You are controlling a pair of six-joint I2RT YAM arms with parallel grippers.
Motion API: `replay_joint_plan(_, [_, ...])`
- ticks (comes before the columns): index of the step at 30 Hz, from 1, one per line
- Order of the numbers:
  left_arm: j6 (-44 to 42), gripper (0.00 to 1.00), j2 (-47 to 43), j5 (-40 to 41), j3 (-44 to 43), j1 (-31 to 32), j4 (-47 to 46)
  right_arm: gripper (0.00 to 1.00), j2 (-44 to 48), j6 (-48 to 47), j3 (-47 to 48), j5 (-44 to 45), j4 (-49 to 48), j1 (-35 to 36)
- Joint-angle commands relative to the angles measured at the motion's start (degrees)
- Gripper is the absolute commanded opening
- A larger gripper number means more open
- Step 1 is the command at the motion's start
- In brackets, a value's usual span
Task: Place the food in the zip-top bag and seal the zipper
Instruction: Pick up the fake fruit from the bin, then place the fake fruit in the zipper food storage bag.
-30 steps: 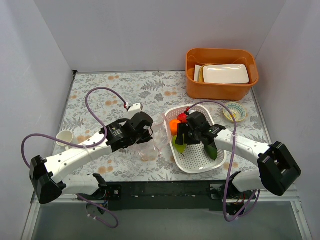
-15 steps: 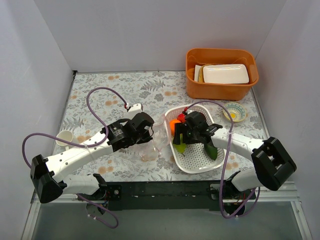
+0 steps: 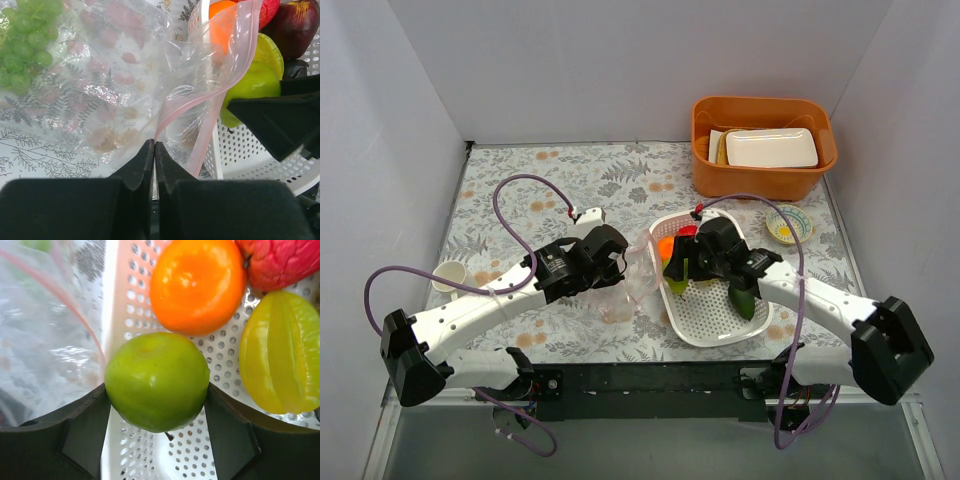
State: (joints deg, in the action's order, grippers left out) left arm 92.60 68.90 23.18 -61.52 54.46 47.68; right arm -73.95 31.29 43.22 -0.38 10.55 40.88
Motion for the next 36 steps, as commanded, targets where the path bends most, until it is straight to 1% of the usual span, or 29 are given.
replay_joint_plan(1, [0.0, 0.00, -0.2, 0.9, -2.2, -0.3, 0.2, 0.34, 7.4, 1.8, 0.0, 2.2, 1.2, -0.1])
replay_joint_plan(5, [-0.6, 0.00, 0.4, 0.4, -2.8, -0.3, -0.7, 0.34, 12.9, 3.9, -0.2, 1.4, -0.3, 0.1])
replay_joint_plan(8, [-1.2, 0.00, 1.1, 0.0, -3.7, -0.3, -1.0, 0.34, 15.4, 5.4, -0.3, 0.8, -1.8, 0.0])
replay_joint_plan(10, [-1.3, 0.00, 1.5, -0.3, -4.1, -0.3, -1.4, 0.34, 15.9, 6.2, -0.2, -2.9, -4.1, 0.1])
replay_joint_plan(12, [-1.5, 0.00, 1.7, -0.6, -4.7, -0.3, -1.6, 0.34, 15.6, 7.0, 0.2, -4.8, -6.5, 0.1])
replay_joint_plan(13, [-1.5, 0.00, 1.8, -0.9, -4.8, -0.2, -2.0, 0.33, 15.1, 7.4, 0.8, -6.6, -7.2, 0.3])
replay_joint_plan(18, [-1.8, 0.00, 2.0, -1.6, -5.8, -0.3, -2.9, 0.33, 10.4, 9.1, 2.2, -8.6, -10.0, 2.0])
replay_joint_plan(19, [-1.9, 0.00, 2.0, -1.6, -6.0, -0.2, -3.0, 0.33, 9.8, 9.3, 2.1, -9.4, -12.6, 2.3])
replay_joint_plan(23, [-2.2, 0.00, 2.2, -2.9, -6.2, -0.2, -3.5, 0.33, 6.2, 10.1, 2.4, -10.9, -15.7, 2.7])
replay_joint_plan(29, [-3.9, 0.00, 0.8, -5.9, -4.8, -0.2, -5.5, 0.33, -1.2, 8.4, 8.5, -12.8, -13.7, 2.7])
replay_joint_plan(33, [-5.6, 0.00, -1.0, -9.0, -2.5, -0.2, -7.8, 0.33, -6.6, 7.0, 15.7, -15.2, -10.9, 2.8])
replay_joint_plan(36, [-6.0, 0.00, -2.4, -10.0, -1.0, -0.2, -8.5, 0.34, -9.0, 7.2, 17.2, -16.5, -12.6, 3.0])
